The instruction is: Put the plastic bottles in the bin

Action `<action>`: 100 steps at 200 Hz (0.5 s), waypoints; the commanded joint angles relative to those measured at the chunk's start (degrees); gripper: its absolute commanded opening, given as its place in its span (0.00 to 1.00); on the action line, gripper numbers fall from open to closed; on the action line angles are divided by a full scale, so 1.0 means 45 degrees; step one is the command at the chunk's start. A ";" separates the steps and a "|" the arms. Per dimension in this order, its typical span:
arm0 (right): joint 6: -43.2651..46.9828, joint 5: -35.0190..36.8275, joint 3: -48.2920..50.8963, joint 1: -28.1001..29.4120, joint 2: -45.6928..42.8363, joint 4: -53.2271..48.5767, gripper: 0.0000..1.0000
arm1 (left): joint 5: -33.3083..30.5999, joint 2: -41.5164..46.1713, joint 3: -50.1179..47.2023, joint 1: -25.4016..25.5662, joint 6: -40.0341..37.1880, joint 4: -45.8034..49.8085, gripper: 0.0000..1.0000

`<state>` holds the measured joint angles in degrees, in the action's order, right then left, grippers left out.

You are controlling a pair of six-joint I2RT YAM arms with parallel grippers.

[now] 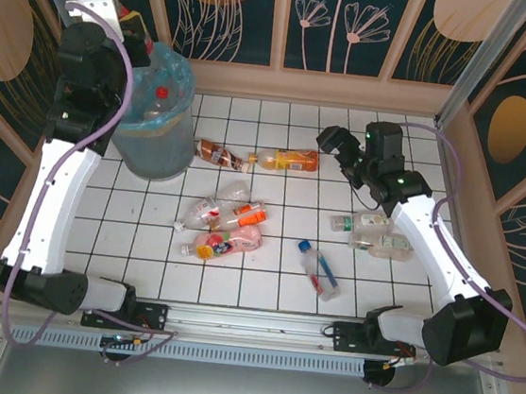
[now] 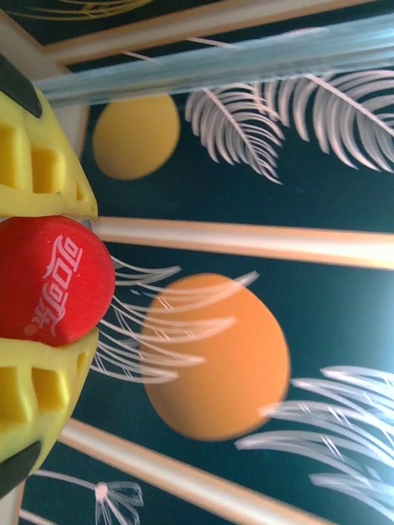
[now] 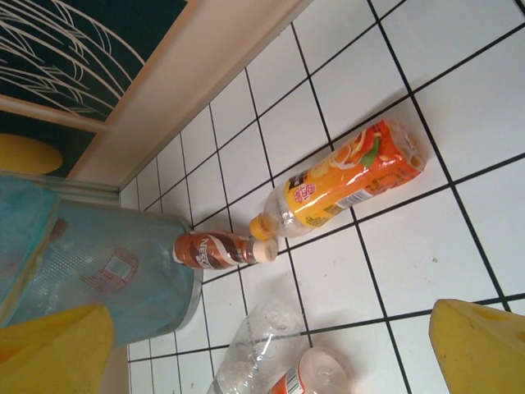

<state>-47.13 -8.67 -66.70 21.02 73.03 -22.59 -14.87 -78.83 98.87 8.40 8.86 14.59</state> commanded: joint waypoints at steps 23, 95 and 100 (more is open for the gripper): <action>-0.0273 -0.0317 0.0721 0.0137 -0.0083 0.0687 0.99 | 0.1540 -0.1119 -0.0783 -0.1768 0.1185 0.0426 0.00; -0.0179 -0.0419 0.0628 0.0197 0.0477 0.0703 0.99 | 0.1917 -0.1767 -0.0944 -0.2492 0.1268 -0.1004 0.00; -0.0171 -0.0403 0.0608 0.0193 0.0504 0.0689 0.99 | 0.1901 -0.1823 -0.0818 -0.2493 0.1272 -0.1076 0.00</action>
<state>-47.51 -10.22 -63.61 21.28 74.48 -21.08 -8.40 -86.02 91.18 -2.79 13.45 14.87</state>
